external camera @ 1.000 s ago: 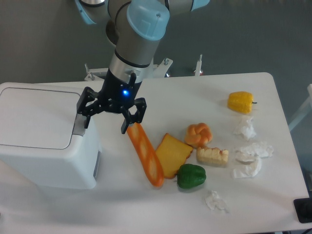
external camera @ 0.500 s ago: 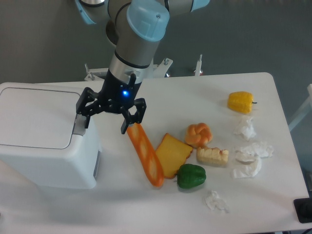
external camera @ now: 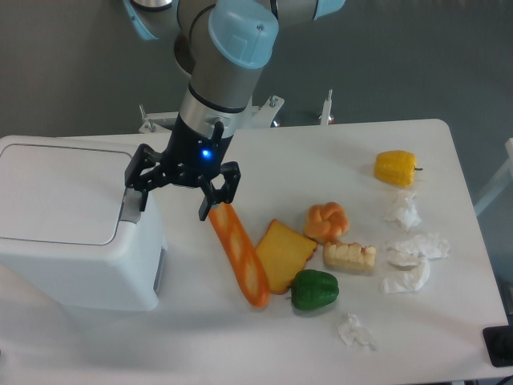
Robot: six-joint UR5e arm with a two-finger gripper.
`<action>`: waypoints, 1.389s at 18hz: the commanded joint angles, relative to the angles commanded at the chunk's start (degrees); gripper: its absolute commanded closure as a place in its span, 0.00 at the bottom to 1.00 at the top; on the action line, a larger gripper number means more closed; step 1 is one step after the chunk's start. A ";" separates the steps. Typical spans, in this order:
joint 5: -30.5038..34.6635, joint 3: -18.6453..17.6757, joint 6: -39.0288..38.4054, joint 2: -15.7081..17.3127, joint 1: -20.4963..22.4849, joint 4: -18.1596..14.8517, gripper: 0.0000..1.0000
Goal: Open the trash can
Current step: 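Lift the gripper away from the trash can as the lid opens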
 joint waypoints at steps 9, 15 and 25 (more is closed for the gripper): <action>0.00 0.18 -0.18 0.09 -0.18 0.00 0.00; 0.00 1.32 0.00 0.26 0.00 0.00 0.00; 1.84 4.22 8.77 -1.06 5.27 0.18 0.00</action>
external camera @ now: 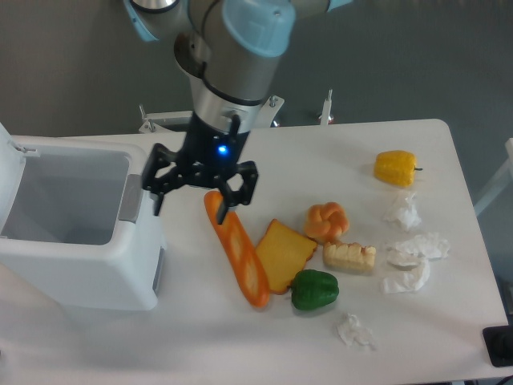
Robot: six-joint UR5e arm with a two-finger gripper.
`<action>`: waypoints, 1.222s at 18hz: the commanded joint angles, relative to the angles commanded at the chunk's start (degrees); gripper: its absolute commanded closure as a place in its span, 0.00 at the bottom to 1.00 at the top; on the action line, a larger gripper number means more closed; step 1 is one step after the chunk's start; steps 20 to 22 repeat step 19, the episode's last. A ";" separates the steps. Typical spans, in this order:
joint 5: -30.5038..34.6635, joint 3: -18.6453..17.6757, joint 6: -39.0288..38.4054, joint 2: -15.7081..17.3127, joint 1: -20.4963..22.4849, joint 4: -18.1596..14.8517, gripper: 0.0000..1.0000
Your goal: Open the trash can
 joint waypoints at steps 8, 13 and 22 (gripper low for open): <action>14.07 -0.35 11.97 -0.70 0.27 -0.09 0.00; 16.09 -0.53 11.80 -1.66 0.36 -0.09 0.00; 16.27 -0.44 11.89 -2.55 0.27 -0.09 0.00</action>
